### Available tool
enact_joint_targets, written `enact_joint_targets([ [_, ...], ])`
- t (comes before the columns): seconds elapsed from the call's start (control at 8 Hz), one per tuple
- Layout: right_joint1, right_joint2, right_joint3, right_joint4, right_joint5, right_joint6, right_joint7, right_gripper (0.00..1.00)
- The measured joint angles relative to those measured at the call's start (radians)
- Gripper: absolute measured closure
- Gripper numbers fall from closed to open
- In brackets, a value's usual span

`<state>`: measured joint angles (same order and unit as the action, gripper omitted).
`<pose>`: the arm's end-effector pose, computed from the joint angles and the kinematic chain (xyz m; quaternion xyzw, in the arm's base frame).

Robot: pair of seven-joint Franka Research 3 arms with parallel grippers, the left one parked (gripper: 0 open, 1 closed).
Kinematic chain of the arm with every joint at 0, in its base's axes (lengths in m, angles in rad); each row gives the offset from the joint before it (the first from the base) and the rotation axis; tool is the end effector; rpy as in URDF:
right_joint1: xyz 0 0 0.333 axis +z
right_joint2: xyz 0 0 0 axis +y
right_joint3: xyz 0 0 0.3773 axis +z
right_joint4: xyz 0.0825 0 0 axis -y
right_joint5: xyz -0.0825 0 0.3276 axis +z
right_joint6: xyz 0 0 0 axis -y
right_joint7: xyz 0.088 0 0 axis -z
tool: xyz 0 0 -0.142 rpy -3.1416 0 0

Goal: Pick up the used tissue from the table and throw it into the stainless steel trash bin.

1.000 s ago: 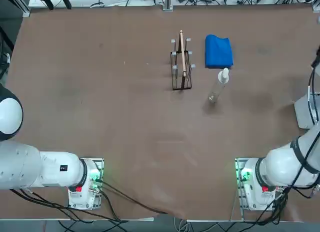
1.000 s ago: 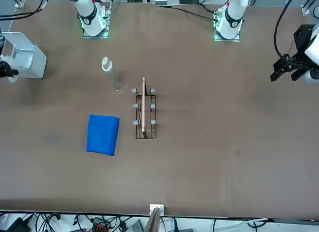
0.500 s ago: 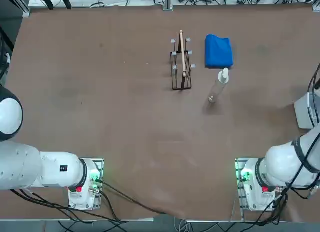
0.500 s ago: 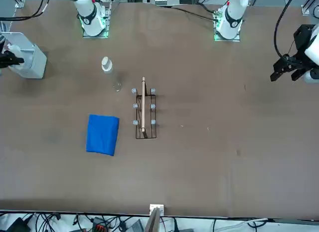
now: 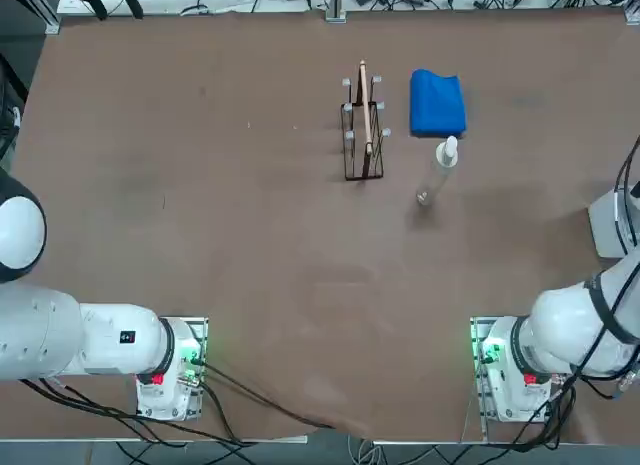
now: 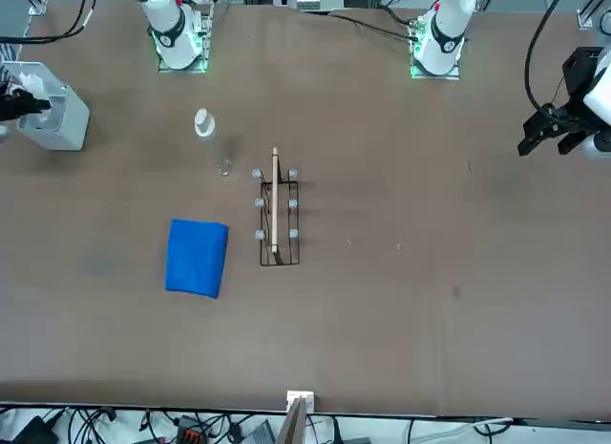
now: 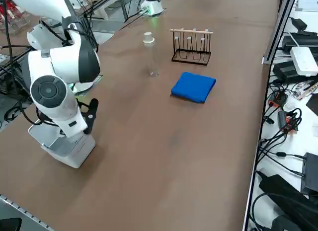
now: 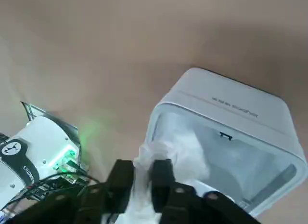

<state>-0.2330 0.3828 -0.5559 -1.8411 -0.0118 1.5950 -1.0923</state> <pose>0.3790 -0.3468 0.3789 -0.9445 -0.1337 0.2506 0.1650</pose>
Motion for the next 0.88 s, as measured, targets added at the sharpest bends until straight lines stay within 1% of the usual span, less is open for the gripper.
enact_joint_targets([
  [0.38,-0.003,-0.003,0.002,0.014,0.0,-0.003,-0.012,0.16],
  [0.5,-0.001,-0.007,0.007,0.042,0.012,-0.02,-0.014,0.01],
  [0.62,0.004,-0.015,0.016,0.095,0.07,-0.055,-0.018,0.0],
  [0.75,0.023,-0.027,0.028,0.169,0.155,-0.094,-0.018,0.0],
  [0.88,0.066,-0.042,0.036,0.25,0.203,-0.123,-0.013,0.0],
])
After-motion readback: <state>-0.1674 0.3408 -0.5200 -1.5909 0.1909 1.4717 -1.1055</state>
